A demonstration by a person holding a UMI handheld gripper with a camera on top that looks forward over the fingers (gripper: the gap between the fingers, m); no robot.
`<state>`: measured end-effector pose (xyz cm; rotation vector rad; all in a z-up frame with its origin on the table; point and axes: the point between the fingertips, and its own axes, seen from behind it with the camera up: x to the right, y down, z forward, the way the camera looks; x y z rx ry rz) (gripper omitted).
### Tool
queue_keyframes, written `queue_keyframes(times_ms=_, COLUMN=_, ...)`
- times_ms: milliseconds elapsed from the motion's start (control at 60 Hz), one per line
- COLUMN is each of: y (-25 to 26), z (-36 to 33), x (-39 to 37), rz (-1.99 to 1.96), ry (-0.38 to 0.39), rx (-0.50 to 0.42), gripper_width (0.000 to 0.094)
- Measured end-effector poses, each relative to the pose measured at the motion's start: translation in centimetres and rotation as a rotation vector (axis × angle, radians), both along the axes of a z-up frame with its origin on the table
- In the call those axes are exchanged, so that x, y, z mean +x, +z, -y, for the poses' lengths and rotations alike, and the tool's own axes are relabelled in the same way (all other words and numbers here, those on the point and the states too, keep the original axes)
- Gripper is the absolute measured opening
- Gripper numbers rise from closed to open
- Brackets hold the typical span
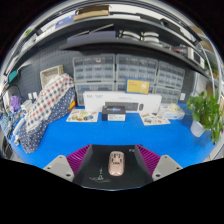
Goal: Arrange mouse
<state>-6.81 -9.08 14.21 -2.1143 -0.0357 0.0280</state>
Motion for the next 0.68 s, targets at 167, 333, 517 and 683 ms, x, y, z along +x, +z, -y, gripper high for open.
queue_keyframes(times_ms=167, y=5.7, z=4.4, x=-0.1, rz=0.015, ry=-0.021, rx=0.072, gripper_width=0.0851)
queue_keyframes(times_ms=333, y=8.4, z=8.1, x=-0.7, rz=0.006, ry=-0.022, rx=0.102, gripper_width=0.0854)
queue_keyframes(times_ms=517, y=9.8, z=11.1, x=-1.4, rz=0.005, ry=-0.015, rx=0.115, gripper_width=0.0854)
queue_keyframes(times_ms=683, y=10.3, z=13.0, x=-2.1, rz=-0.005, ry=0.000, rx=0.119, gripper_width=0.0855)
